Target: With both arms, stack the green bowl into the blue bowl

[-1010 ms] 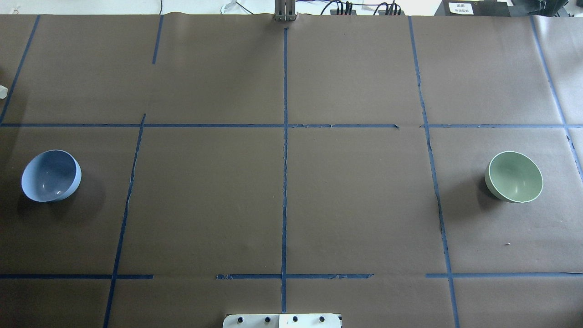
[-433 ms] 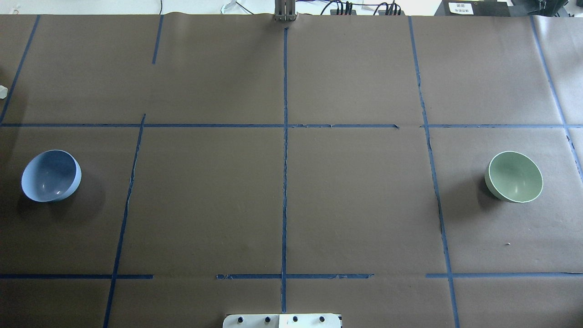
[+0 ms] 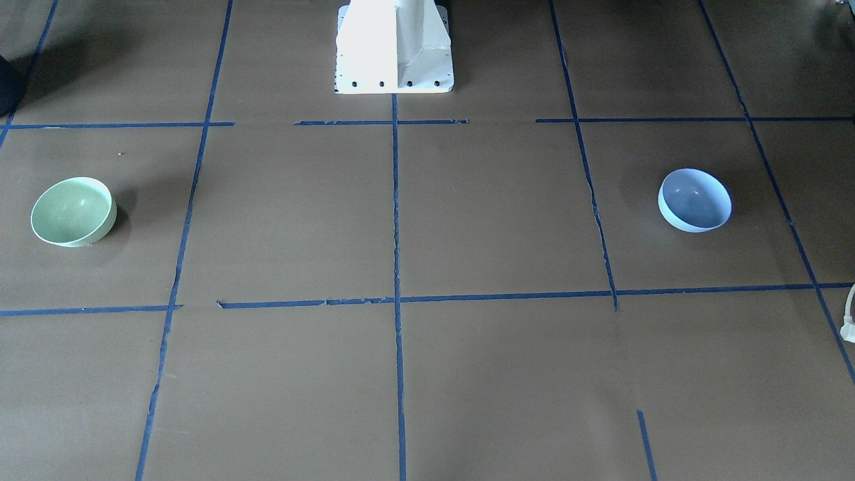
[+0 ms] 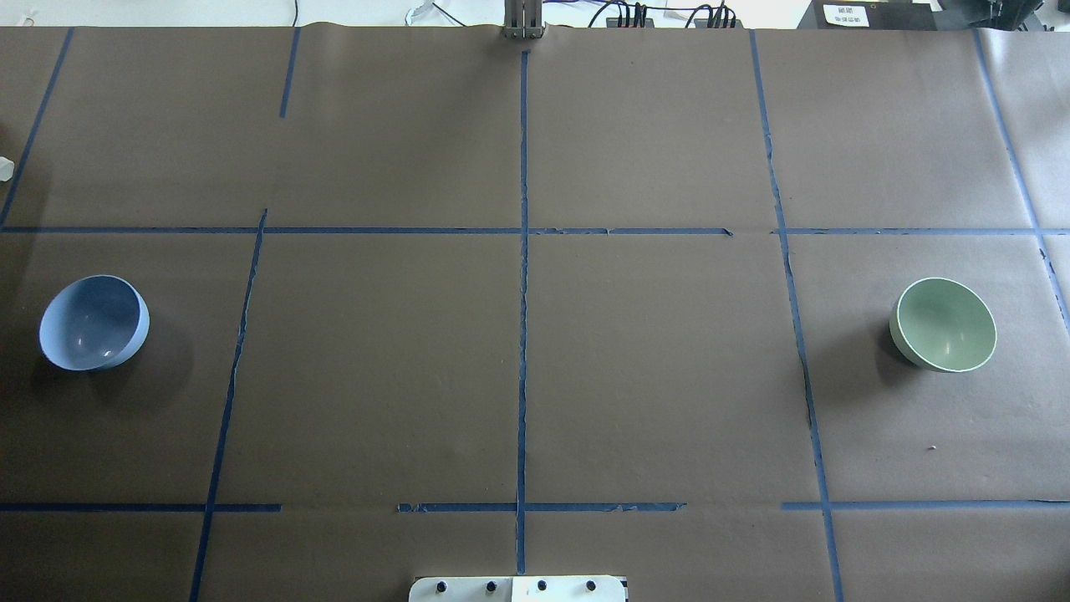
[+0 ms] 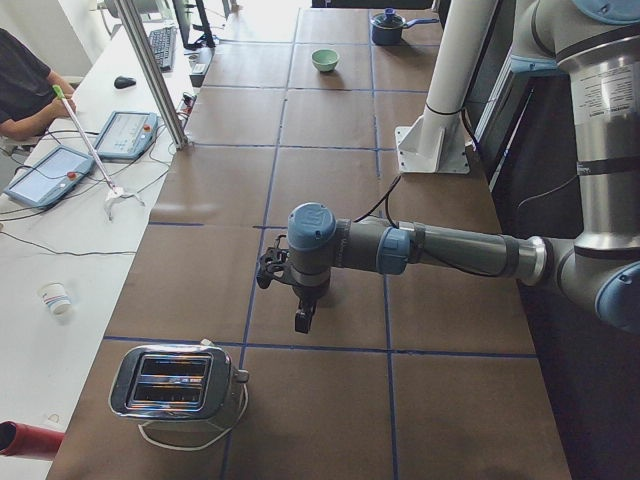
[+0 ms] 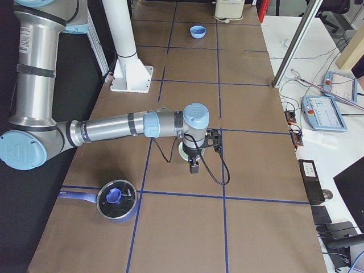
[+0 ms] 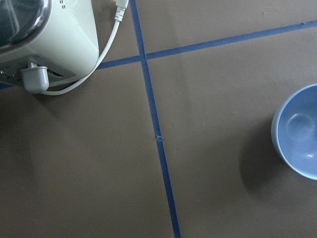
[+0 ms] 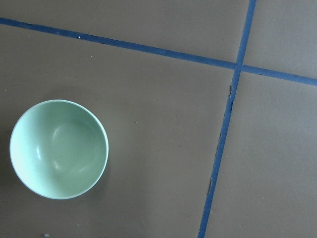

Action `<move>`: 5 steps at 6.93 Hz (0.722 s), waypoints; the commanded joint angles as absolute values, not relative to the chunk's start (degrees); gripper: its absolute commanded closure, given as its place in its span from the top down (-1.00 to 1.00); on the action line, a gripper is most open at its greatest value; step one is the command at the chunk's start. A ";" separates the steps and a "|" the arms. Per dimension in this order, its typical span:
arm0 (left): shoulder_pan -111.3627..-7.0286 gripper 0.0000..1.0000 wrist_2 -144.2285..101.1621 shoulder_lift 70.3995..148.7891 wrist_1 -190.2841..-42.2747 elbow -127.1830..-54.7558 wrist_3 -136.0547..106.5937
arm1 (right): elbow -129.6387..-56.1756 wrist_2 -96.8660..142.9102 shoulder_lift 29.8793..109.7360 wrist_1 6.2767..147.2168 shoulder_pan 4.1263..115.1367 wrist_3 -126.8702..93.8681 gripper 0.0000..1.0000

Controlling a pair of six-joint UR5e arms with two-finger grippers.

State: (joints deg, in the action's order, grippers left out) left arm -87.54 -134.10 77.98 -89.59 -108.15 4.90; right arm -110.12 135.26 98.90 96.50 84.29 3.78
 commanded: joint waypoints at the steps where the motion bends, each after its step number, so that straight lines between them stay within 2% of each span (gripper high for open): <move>1: -87.54 1.00 -134.38 77.96 -89.74 -108.10 4.83 | -110.04 135.35 99.05 96.50 84.20 3.52 1.00; 3: -86.76 1.00 -134.38 76.73 -92.35 -108.19 -3.37 | -109.95 135.35 99.05 96.50 84.20 3.25 1.00; 5: -79.41 1.00 -134.38 76.73 -104.17 -104.79 -18.36 | -109.78 135.53 99.05 96.59 84.20 3.16 1.00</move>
State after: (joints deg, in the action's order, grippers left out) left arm -83.78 -134.38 76.78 -97.32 -106.85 -9.22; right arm -109.89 135.40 99.05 96.52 84.20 3.22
